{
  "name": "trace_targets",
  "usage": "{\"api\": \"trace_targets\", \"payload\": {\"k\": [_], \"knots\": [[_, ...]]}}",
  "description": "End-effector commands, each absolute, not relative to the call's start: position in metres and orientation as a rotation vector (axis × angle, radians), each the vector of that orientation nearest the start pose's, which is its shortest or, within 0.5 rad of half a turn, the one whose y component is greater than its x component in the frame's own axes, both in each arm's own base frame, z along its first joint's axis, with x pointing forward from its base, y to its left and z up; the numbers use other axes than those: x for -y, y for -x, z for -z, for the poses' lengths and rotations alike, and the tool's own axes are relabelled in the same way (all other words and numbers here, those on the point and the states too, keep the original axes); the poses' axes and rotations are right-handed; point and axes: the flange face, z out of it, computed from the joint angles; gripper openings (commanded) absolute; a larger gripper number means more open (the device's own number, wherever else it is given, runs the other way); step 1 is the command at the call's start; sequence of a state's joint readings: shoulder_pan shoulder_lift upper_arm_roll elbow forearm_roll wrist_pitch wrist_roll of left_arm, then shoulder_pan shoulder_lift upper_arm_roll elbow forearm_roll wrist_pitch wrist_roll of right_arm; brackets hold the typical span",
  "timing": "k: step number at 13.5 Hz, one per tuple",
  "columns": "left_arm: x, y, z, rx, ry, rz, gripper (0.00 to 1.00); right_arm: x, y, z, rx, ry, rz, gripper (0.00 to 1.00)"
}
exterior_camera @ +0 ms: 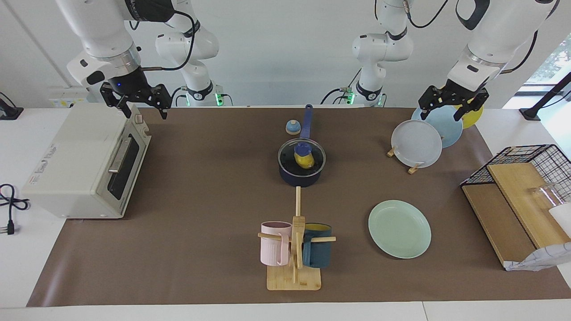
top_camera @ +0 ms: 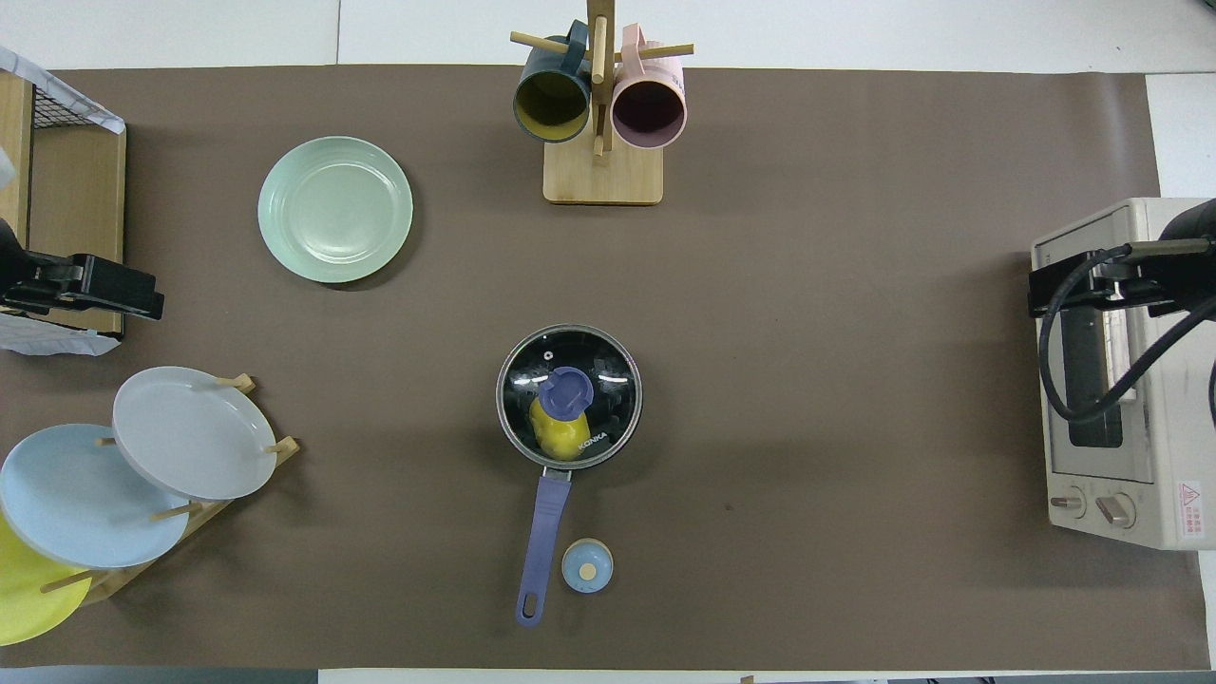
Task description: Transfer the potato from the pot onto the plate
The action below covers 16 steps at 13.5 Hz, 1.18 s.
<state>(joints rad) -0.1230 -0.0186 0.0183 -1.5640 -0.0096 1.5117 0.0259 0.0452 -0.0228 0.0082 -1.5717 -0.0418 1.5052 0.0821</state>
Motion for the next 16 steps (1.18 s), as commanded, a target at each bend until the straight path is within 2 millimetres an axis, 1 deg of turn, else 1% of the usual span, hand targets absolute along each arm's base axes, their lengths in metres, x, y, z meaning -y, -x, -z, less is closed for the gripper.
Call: {"api": "trace_targets", "payload": {"k": [1,2,3,5,6,8,9,11,13,14,15,16], "knots": [[0.054,-0.533,-0.636,-0.189,3.125,-0.064,1.00,-0.039,-0.542,-0.628,0.029,3.151,-0.019,1.00],[0.054,-0.533,-0.636,-0.189,3.125,-0.064,1.00,-0.049,-0.541,-0.628,0.050,3.133,-0.013,1.00],[0.054,-0.533,-0.636,-0.189,3.125,-0.064,1.00,-0.054,-0.541,-0.625,0.057,3.119,-0.022,1.00],[0.054,-0.533,-0.636,-0.189,3.125,-0.064,1.00,-0.102,-0.538,-0.623,0.159,3.109,0.001,1.00],[0.054,-0.533,-0.636,-0.189,3.125,-0.064,1.00,-0.122,-0.538,-0.621,0.154,3.107,0.021,1.00],[0.054,-0.533,-0.636,-0.189,3.125,-0.062,1.00,-0.173,-0.538,-0.606,0.126,3.105,0.013,1.00],[0.054,-0.533,-0.636,-0.189,3.125,-0.064,1.00,-0.202,-0.537,-0.599,0.137,3.099,0.020,1.00],[0.054,-0.533,-0.636,-0.189,3.125,-0.064,1.00,-0.263,-0.528,-0.584,0.126,3.096,0.018,1.00],[0.054,-0.533,-0.636,-0.189,3.125,-0.064,1.00,-0.343,-0.519,-0.558,0.074,3.095,0.031,1.00],[0.054,-0.533,-0.636,-0.189,3.125,-0.064,1.00,-0.364,-0.522,-0.545,0.074,3.111,0.029,1.00],[0.054,-0.533,-0.636,-0.189,3.125,-0.062,1.00,-0.386,-0.520,-0.538,0.112,3.115,0.070,1.00],[0.054,-0.533,-0.636,-0.189,3.125,-0.062,1.00,-0.405,-0.512,-0.531,0.137,3.091,0.113,1.00]]}}
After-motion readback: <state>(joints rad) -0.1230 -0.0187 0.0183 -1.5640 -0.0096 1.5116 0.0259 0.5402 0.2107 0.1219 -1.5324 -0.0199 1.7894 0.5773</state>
